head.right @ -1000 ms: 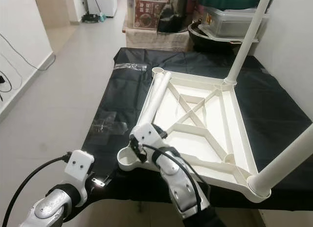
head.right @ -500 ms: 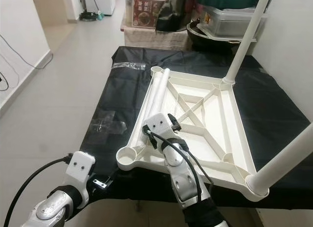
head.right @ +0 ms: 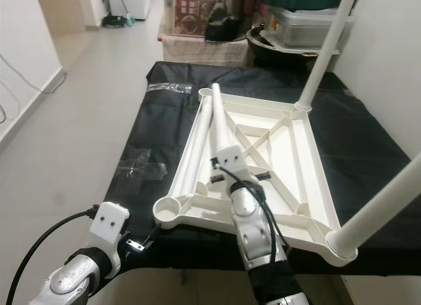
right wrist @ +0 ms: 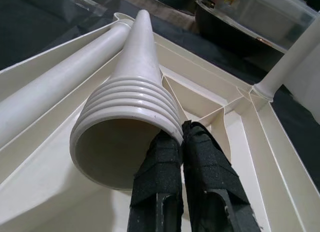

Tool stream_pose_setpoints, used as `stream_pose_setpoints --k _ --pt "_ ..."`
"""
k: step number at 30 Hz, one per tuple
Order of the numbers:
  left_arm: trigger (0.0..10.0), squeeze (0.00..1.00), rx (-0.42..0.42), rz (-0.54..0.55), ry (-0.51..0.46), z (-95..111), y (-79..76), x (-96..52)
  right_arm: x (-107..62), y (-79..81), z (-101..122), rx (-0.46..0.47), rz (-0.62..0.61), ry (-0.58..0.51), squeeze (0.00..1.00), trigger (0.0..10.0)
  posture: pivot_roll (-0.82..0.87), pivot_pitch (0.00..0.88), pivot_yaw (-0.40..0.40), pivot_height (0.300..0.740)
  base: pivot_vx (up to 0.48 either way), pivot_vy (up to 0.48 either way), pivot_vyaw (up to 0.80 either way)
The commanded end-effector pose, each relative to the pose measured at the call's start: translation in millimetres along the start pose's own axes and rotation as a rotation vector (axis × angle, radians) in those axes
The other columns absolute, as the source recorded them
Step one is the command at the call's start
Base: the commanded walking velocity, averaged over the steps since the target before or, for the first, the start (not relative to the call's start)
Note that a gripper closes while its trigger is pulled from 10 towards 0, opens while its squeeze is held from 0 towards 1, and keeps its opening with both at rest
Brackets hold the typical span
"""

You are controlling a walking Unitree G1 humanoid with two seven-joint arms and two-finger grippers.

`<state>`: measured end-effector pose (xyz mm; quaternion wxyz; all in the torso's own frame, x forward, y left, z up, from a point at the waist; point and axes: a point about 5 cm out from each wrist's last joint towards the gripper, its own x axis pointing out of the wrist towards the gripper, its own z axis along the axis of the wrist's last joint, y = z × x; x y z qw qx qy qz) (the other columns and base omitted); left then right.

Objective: Building children table

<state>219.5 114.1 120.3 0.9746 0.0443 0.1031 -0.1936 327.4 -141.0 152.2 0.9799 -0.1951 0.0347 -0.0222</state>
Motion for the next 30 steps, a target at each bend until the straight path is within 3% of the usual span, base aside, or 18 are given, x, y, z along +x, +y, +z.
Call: stream_pose_setpoints --k 1,6,9,13,19,25,28,30 --pt "10.0 0.00 0.000 0.010 0.014 -1.9 1.0 -0.3 0.0 5.5 -4.2 0.023 0.029 0.016 0.00 0.0 0.15 0.056 -0.093 0.740 0.000 0.000 0.00" --pt "10.0 0.00 0.005 0.018 0.010 -1.1 3.2 1.3 4.3 -10.9 -3.3 0.105 -0.052 -0.002 0.00 0.0 0.15 0.057 -0.094 0.740 0.000 0.000 0.00" --pt "10.0 0.00 0.008 0.022 0.007 -1.1 4.6 3.3 7.2 -27.7 3.8 0.285 -0.101 -0.050 0.00 0.0 0.15 0.049 -0.093 0.740 0.000 0.000 0.00" --pt "10.0 0.00 0.009 0.023 0.005 -0.9 5.1 4.1 7.8 -35.1 5.6 0.361 -0.122 -0.065 0.00 0.0 0.15 0.049 -0.093 0.740 0.000 0.000 0.00" --pt "10.0 0.00 0.015 0.026 -0.007 1.5 7.8 8.9 6.0 -73.4 -4.1 0.557 -0.216 -0.080 0.00 0.0 0.15 0.031 -0.083 0.740 0.000 0.000 0.00" --pt "10.0 0.00 0.016 0.034 -0.019 4.8 11.2 12.7 0.4 -86.0 -19.5 0.693 -0.215 -0.051 0.00 0.0 0.15 0.023 -0.078 0.740 0.000 0.000 0.00" --pt "10.0 0.00 0.007 0.047 -0.028 7.8 15.3 16.3 -4.7 -88.9 -23.4 0.730 -0.153 -0.058 0.00 0.0 0.15 0.018 -0.073 0.740 0.000 0.000 0.00" --pt "10.0 0.00 -0.010 0.048 -0.042 11.2 18.3 19.8 -11.8 -91.9 -22.7 0.834 -0.067 -0.092 0.00 0.0 0.15 0.017 -0.072 0.740 0.000 0.000 0.00"
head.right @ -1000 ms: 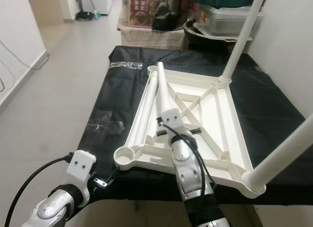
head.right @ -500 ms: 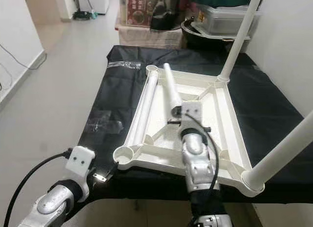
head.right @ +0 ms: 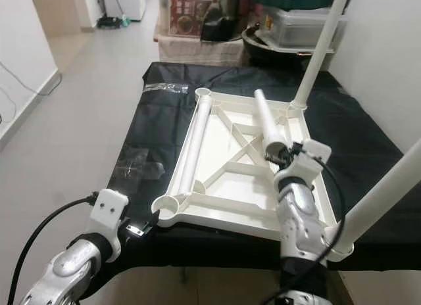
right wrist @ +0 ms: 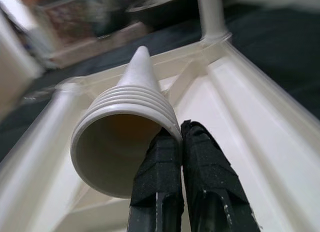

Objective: Building children table

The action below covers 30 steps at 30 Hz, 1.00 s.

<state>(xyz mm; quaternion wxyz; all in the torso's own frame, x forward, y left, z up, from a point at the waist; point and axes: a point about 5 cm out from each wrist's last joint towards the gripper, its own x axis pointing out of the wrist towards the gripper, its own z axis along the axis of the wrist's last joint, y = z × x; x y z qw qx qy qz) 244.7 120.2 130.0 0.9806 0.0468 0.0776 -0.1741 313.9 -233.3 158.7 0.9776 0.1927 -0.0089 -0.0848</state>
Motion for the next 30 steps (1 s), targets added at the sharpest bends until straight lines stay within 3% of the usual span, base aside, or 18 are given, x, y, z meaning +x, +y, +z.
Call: stream_pose_setpoints --k 1,6,7,8,10,11,12,15,16,18,19,20,21,22,24,26,28,30 --pt "10.0 0.00 -0.046 0.008 -0.002 0.4 5.0 4.4 -7.1 -0.6 11.1 0.121 0.095 -0.027 0.00 0.0 0.14 0.015 -0.068 0.740 0.000 0.000 0.00" --pt "10.0 0.00 -0.119 0.012 -0.029 7.8 11.1 11.5 -15.0 -8.2 16.9 0.238 0.137 -0.045 0.00 0.0 0.14 0.012 -0.064 0.740 0.000 0.000 0.00" --pt "10.0 0.00 -0.175 0.015 -0.048 12.8 15.5 15.3 -17.9 -11.8 18.9 0.303 0.145 -0.055 0.00 0.0 0.14 0.007 -0.059 0.740 0.000 0.000 0.00" --pt "10.0 0.00 -0.175 0.015 -0.048 12.8 15.5 15.3 -17.9 -11.8 18.9 0.303 0.145 -0.055 0.00 0.0 0.14 0.007 -0.059 0.740 0.000 0.000 0.00" --pt "10.0 0.02 -0.293 0.002 -0.083 22.4 22.7 22.1 -23.8 -14.9 20.6 0.406 0.192 -0.054 0.00 0.0 0.14 0.003 -0.055 0.740 0.000 0.000 0.00" --pt "10.0 1.00 -0.369 0.001 -0.101 26.8 27.0 25.0 -27.4 -14.3 20.6 0.453 0.229 -0.050 0.00 0.0 0.14 0.001 -0.055 0.740 0.000 0.000 0.00" --pt "10.0 1.00 -0.472 -0.011 -0.126 32.7 32.0 28.0 -32.9 -10.5 19.3 0.502 0.303 -0.034 0.00 0.0 0.14 0.000 -0.049 0.740 0.000 0.000 0.00" --pt "10.0 1.00 -0.540 -0.022 -0.144 36.6 35.0 29.7 -36.8 -7.8 18.6 0.534 0.354 -0.024 0.00 0.0 0.14 0.000 -0.049 0.740 0.000 0.000 0.00" --pt "10.0 1.00 -0.688 -0.081 -0.185 45.6 38.0 31.3 -43.7 -4.3 17.0 0.568 0.428 -0.005 0.00 0.0 0.14 0.000 -0.050 0.740 0.000 0.000 0.00" --pt "10.0 1.00 -0.688 -0.081 -0.185 45.6 38.0 31.3 -43.7 -4.3 17.0 0.568 0.428 -0.005 0.00 0.0 0.14 0.000 -0.050 0.740 0.000 0.000 0.00" --pt "10.0 1.00 -0.832 -0.160 -0.238 54.9 41.3 30.9 -50.5 -0.6 15.3 0.608 0.499 0.015 0.00 0.0 0.14 0.000 -0.053 0.740 0.000 0.000 0.00" --pt "10.0 0.76 -0.928 -0.218 -0.275 61.0 44.8 29.5 -56.3 1.8 14.6 0.639 0.555 0.030 0.00 0.0 0.14 0.000 -0.053 0.740 0.000 0.000 0.00" --pt "10.0 0.76 -0.983 -0.254 -0.299 64.7 47.1 28.4 -60.0 3.4 14.4 0.659 0.591 0.039 0.00 0.0 0.14 0.000 -0.053 0.740 0.000 0.000 0.00" --pt "10.0 0.00 -1.042 -0.292 -0.325 66.8 51.0 26.3 -63.9 4.1 13.6 0.682 0.623 0.052 0.00 0.0 0.15 0.000 -0.052 0.740 0.000 0.000 0.00" --pt "10.0 0.00 -1.096 -0.333 -0.361 69.2 55.1 23.2 -68.9 5.6 12.4 0.696 0.668 0.069 0.00 0.0 0.15 0.000 -0.053 0.740 0.000 0.000 0.00" --pt "10.0 0.00 -1.096 -0.333 -0.361 69.2 55.1 23.2 -68.9 5.6 12.4 0.696 0.668 0.069 0.00 0.0 0.15 0.000 -0.053 0.740 0.000 0.000 0.00" --pt "10.0 0.00 -1.206 -0.438 -0.479 78.6 68.0 12.3 -84.9 11.6 11.1 0.716 0.804 0.127 0.00 0.0 0.15 0.000 -0.055 0.740 0.000 0.000 0.00" --pt "10.0 0.00 -1.236 -0.478 -0.522 82.3 72.8 8.2 -92.9 14.1 9.6 0.717 0.859 0.163 0.00 0.0 0.15 0.000 -0.055 0.740 0.000 0.000 0.00"
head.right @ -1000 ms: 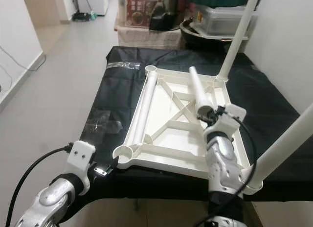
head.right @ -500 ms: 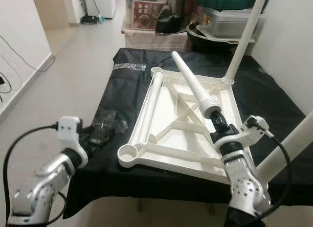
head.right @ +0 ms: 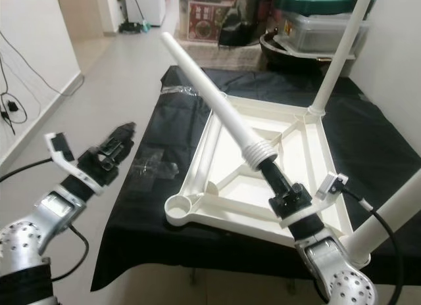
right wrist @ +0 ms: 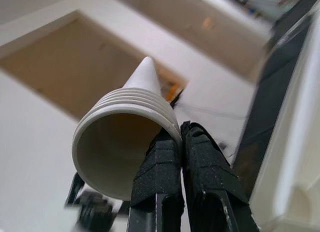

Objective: Building children table

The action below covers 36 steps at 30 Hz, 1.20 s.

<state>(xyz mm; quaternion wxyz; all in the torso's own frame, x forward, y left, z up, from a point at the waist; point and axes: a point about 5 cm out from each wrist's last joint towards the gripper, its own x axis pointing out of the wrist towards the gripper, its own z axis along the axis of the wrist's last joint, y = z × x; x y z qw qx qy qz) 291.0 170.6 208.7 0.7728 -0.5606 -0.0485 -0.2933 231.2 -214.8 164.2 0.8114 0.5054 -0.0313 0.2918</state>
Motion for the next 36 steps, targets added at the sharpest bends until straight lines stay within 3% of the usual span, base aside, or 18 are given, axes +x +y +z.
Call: stream_pose_setpoints --k 1,6,31,32,34,36 --pt "10.0 0.00 -0.047 -0.065 -0.019 6.2 -4.7 -1.5 0.6 13.7 -2.2 0.003 0.103 0.043 0.00 0.0 0.15 0.000 -0.055 0.740 0.000 0.000 0.00" --pt "10.0 0.00 -0.080 -0.169 -0.030 17.2 -15.0 -4.2 -7.1 18.9 -15.0 0.019 0.140 0.143 0.00 0.0 0.15 0.000 -0.057 0.740 0.000 0.000 0.00" --pt "10.0 0.00 -0.149 -0.161 -0.081 43.7 -12.0 -5.1 -29.1 39.7 -51.4 0.069 0.287 0.457 0.00 0.0 0.15 0.000 -0.061 0.740 0.000 0.000 0.00" --pt "6.9 0.00 -0.155 -0.181 -0.075 43.9 -14.2 -4.4 -29.7 40.1 -53.8 0.072 0.291 0.474 0.00 0.0 0.15 0.000 -0.061 0.740 0.000 0.000 0.00" --pt "6.9 0.00 -0.157 -0.186 -0.073 44.0 -14.9 -4.2 -30.1 40.3 -54.5 0.074 0.294 0.480 0.00 0.0 0.15 0.000 -0.061 0.740 0.000 0.000 0.00" --pt "0.0 0.00 -0.172 -0.205 -0.074 43.4 -17.3 -3.6 -31.4 39.7 -57.3 0.075 0.290 0.501 0.00 0.0 0.15 0.000 -0.061 0.740 0.000 0.000 0.00"
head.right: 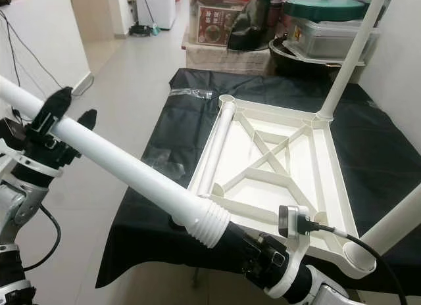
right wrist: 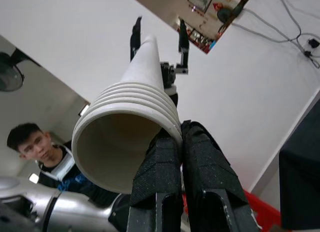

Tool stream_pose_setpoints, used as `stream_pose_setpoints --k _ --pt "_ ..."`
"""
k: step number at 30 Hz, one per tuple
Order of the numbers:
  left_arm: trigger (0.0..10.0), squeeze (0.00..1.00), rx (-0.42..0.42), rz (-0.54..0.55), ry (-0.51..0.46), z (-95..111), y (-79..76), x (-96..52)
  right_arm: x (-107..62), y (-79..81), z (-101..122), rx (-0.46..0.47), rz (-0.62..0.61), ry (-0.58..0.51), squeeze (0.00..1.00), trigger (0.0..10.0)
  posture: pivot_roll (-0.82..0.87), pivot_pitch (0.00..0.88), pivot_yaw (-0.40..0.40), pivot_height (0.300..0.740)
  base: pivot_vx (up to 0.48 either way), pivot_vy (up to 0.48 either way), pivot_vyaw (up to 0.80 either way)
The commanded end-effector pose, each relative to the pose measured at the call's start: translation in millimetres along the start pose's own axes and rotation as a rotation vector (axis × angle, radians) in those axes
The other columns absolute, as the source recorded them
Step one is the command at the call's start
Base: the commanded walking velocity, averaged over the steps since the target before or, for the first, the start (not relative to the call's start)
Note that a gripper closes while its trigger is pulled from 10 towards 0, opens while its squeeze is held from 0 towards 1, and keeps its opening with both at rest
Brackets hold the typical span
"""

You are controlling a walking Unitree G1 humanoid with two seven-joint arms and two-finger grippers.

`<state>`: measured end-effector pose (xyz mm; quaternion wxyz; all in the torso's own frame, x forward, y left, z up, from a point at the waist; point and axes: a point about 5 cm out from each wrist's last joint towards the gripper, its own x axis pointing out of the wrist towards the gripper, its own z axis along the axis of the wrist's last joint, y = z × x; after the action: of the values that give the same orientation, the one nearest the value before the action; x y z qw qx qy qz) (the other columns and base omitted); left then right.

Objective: Building children table

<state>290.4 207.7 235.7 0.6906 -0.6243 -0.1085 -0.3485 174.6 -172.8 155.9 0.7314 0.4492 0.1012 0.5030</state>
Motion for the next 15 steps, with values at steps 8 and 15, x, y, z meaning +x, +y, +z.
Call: stream_pose_setpoints --k 8,15 --pt "0.0 0.00 -0.029 -0.011 -0.022 -0.5 -1.5 1.7 1.4 -1.1 -4.2 -0.012 0.007 0.042 0.00 0.0 0.15 0.000 -0.061 0.740 0.000 0.000 0.00" --pt "0.0 0.00 -0.032 0.010 -0.029 0.5 0.8 0.4 -0.7 -9.0 0.2 -0.031 -0.016 0.012 0.00 0.0 0.15 0.000 -0.065 0.740 0.000 0.000 0.00"
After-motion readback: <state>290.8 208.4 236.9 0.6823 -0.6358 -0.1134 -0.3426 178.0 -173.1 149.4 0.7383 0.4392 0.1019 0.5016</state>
